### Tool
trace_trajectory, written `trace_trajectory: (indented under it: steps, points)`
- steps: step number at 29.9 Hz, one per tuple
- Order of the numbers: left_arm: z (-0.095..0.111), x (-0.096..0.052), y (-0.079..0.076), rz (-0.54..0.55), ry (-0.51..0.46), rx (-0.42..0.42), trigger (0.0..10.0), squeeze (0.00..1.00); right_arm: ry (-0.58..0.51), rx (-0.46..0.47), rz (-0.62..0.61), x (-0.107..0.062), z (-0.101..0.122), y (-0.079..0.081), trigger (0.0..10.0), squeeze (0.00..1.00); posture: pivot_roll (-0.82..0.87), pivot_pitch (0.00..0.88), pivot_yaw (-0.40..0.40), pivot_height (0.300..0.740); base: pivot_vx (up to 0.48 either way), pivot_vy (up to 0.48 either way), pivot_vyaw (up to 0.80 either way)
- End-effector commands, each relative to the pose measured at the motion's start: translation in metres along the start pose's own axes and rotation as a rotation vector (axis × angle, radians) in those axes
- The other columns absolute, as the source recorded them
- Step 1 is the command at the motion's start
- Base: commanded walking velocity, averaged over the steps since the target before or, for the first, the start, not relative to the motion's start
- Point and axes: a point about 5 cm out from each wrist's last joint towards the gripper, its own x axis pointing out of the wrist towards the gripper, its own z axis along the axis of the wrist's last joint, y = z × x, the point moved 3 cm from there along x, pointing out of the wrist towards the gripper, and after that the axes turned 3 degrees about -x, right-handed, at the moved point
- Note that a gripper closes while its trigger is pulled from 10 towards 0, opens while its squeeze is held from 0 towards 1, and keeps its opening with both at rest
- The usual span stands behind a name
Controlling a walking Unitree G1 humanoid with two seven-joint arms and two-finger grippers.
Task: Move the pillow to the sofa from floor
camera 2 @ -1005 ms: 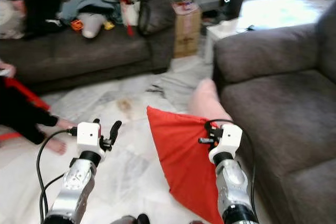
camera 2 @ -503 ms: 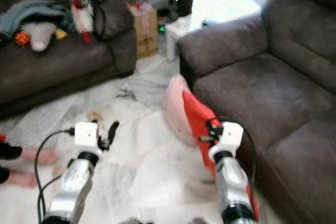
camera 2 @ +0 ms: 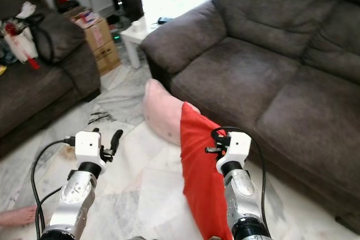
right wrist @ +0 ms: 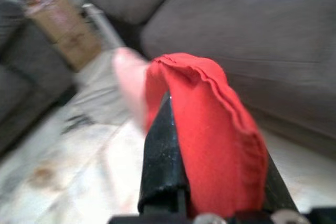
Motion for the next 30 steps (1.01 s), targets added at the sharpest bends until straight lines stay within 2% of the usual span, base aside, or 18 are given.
trace_trajectory:
  steps: [1,11,19,24,28,30]
  points:
    - [-0.0007,-0.0018,0.0054,0.011,0.0,0.008,10.0,0.0,-0.135,-0.02,0.015,0.0117,0.0344,0.0049,10.0,0.0,-0.09,0.105,0.059,0.74,0.0,0.0,-0.8]
    - [-0.0013,-0.0018,0.0061,0.008,0.006,0.001,10.0,0.0,-0.131,-0.023,0.004,0.0121,0.0341,0.0043,10.0,0.0,-0.09,0.105,0.065,0.74,0.0,0.0,-0.8]
    - [-0.0018,-0.002,0.006,0.006,0.011,0.002,10.0,0.0,-0.131,-0.025,-0.005,0.0121,0.0343,0.0034,10.0,0.0,-0.09,0.105,0.067,0.74,0.0,0.269,-0.8]
    - [-0.0014,-0.0019,0.0061,0.006,0.008,0.003,10.0,0.0,-0.133,-0.026,-0.008,0.0125,0.0351,0.0031,10.0,0.0,-0.08,0.107,0.068,0.74,0.0,0.48,-0.8]
    - [-0.0021,-0.0023,0.0067,0.005,0.016,0.008,10.0,0.0,-0.136,-0.027,-0.013,0.0128,0.0358,0.0032,10.0,0.0,-0.08,0.106,0.071,0.74,0.0,0.0,-0.8]
    - [-0.0025,-0.002,0.0075,0.007,0.018,0.004,10.0,0.0,-0.137,-0.028,-0.016,0.013,0.0362,0.0029,10.0,0.0,-0.08,0.104,0.072,0.74,0.0,0.48,-0.8]
